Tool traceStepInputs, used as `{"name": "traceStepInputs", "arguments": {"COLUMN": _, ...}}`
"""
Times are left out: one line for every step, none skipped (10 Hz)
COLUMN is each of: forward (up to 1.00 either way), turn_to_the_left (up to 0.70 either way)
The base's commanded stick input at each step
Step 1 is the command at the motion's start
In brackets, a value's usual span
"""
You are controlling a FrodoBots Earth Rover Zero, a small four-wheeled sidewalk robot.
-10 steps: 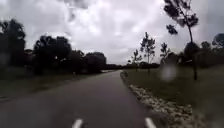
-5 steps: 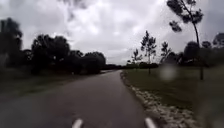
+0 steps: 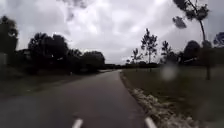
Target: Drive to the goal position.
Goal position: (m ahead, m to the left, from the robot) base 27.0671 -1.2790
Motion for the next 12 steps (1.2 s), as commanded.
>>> {"name": "traceStepInputs", "arguments": {"forward": 0.84, "turn_to_the_left": 0.03}}
{"name": "traceStepInputs", "arguments": {"forward": 0.84, "turn_to_the_left": 0.03}}
{"name": "traceStepInputs", "arguments": {"forward": 0.84, "turn_to_the_left": 0.03}}
{"name": "traceStepInputs", "arguments": {"forward": 0.84, "turn_to_the_left": 0.03}}
{"name": "traceStepInputs", "arguments": {"forward": 0.84, "turn_to_the_left": 0.03}}
{"name": "traceStepInputs", "arguments": {"forward": 0.84, "turn_to_the_left": 0.29}}
{"name": "traceStepInputs", "arguments": {"forward": 0.84, "turn_to_the_left": 0.33}}
{"name": "traceStepInputs", "arguments": {"forward": 0.84, "turn_to_the_left": 0.22}}
{"name": "traceStepInputs", "arguments": {"forward": 0.84, "turn_to_the_left": 0.07}}
{"name": "traceStepInputs", "arguments": {"forward": 0.84, "turn_to_the_left": 0.03}}
{"name": "traceStepInputs", "arguments": {"forward": 0.84, "turn_to_the_left": 0.03}}
{"name": "traceStepInputs", "arguments": {"forward": 0.84, "turn_to_the_left": 0.03}}
